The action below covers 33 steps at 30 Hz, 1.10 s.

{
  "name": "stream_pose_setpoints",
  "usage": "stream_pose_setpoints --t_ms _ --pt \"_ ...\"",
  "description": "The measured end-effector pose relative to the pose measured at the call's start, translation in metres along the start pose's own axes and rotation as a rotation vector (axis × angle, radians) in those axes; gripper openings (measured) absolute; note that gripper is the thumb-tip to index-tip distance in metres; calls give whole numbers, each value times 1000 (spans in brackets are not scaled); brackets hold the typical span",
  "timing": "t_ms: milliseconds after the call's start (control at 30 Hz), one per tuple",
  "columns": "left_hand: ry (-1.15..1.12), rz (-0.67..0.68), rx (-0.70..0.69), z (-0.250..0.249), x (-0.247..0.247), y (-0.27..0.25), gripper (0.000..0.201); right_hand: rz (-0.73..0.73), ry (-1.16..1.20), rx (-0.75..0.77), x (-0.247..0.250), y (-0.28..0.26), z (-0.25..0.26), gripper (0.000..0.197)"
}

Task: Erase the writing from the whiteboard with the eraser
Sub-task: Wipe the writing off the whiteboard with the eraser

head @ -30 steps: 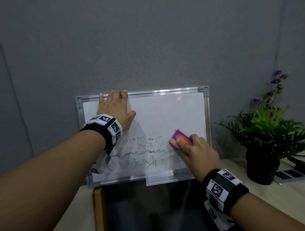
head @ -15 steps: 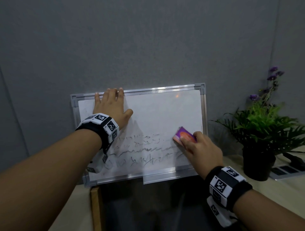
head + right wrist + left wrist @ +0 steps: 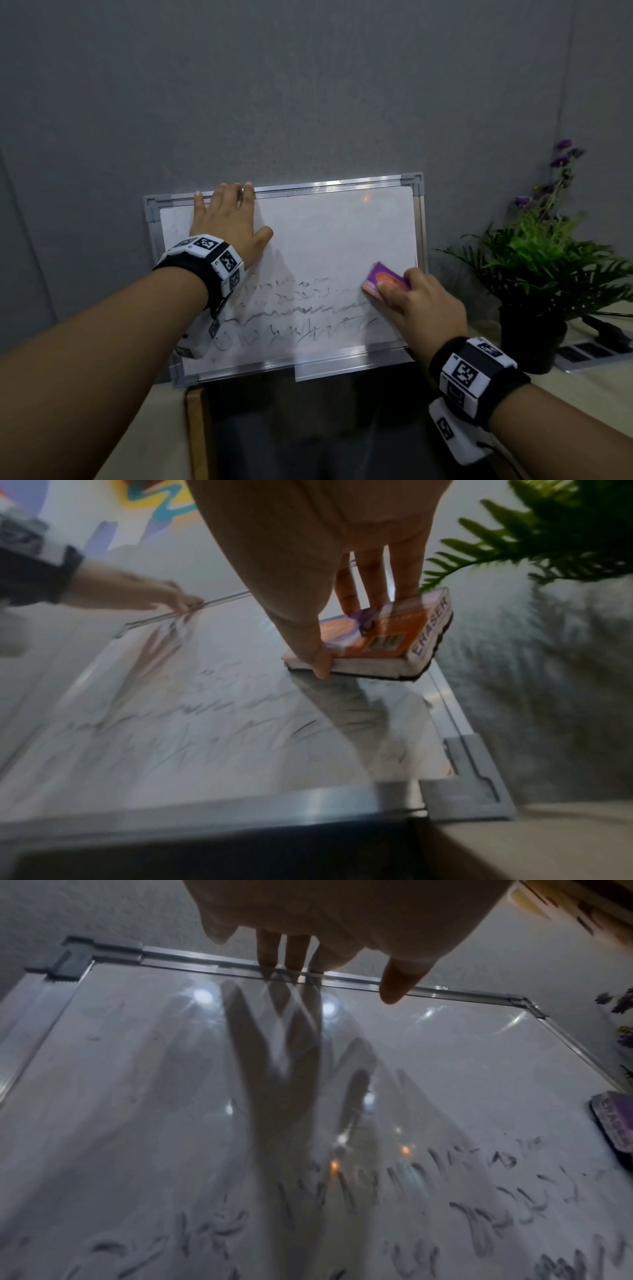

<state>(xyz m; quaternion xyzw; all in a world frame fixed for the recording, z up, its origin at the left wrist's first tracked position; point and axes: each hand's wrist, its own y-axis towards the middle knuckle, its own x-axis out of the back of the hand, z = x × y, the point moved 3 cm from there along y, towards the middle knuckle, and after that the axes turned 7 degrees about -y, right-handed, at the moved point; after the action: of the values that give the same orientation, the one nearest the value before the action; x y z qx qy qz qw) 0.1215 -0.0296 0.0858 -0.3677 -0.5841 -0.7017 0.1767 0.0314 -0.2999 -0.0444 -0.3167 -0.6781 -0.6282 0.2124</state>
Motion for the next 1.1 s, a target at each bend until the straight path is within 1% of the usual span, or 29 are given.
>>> stream_pose_setpoints --t_ms 100,167,200,233,300,333,367,433,600,733,867,933,1000,1067,1100 --pt "1 -2 -5 -1 0 0 76 -10 -13 18 11 11 -4 38" --pt "0 -2 -4 -1 0 0 76 8 -19 80 17 16 2 44" --pt "2 -2 -3 -1 -1 0 76 20 -24 115 17 17 5 43" --pt "4 -1 -2 -1 -1 0 76 39 -34 152 17 17 8 37" --pt "4 -3 -1 -1 -1 -1 76 93 -98 218 11 14 8 16" --pt "2 -4 0 -1 -1 -1 76 133 -138 242 7 13 5 9" --pt "0 -6 0 -1 0 -1 76 181 -168 262 4 12 1 10" --pt "-7 -11 0 -1 0 0 76 235 -223 282 5 13 -12 20" --pt "-8 -3 10 -1 -2 1 77 209 -270 271 20 23 -27 26" --pt "5 -2 5 -2 -2 1 77 203 -282 361 13 21 -25 30" --pt "9 0 3 -1 -1 2 77 221 -329 507 7 9 -29 37" --pt "10 2 3 0 -1 1 77 223 -332 484 10 9 -36 38" --pt "4 2 2 -1 -2 1 77 216 -318 400 15 13 -42 37" --pt "6 0 1 -1 -2 2 77 193 -290 339 19 17 -43 34" --pt "7 -2 1 -2 -2 2 77 184 -278 335 19 18 -40 32"
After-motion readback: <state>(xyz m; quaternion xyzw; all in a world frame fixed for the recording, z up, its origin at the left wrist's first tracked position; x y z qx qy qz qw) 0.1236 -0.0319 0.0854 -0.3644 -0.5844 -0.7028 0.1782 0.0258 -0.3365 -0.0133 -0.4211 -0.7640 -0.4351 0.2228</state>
